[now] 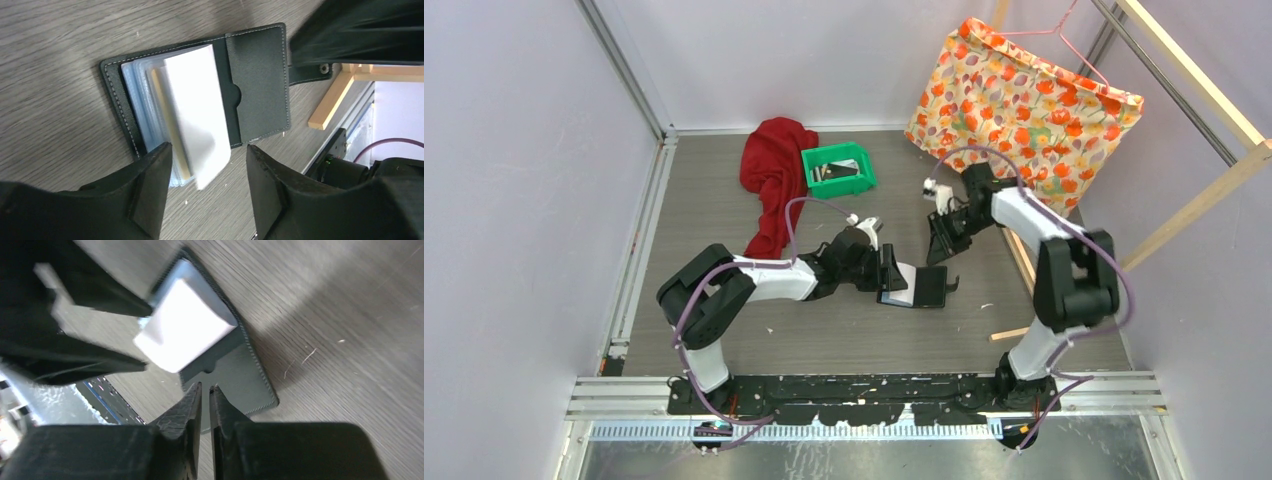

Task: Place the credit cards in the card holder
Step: Open the card holder at the center of the board.

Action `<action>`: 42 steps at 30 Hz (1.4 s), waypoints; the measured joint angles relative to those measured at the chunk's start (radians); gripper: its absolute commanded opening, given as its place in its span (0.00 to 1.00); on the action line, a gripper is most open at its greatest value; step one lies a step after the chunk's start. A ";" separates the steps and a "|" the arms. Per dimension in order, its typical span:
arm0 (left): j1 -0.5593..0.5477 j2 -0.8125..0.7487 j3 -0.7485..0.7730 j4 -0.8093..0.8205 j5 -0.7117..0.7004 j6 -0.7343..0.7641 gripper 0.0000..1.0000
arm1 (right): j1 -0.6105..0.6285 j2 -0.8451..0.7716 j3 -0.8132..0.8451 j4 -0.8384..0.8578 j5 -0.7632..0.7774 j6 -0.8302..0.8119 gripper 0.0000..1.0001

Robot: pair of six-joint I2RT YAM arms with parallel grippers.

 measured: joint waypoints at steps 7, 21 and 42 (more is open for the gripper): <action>-0.013 0.000 0.037 -0.099 -0.037 0.008 0.64 | 0.008 0.295 -0.016 -0.028 0.074 0.039 0.09; -0.049 0.043 0.135 -0.187 -0.022 0.020 0.63 | 0.041 0.292 0.006 -0.048 0.148 0.050 0.09; -0.081 0.072 0.243 -0.422 -0.121 0.079 0.59 | 0.047 0.292 0.010 -0.051 0.155 0.050 0.10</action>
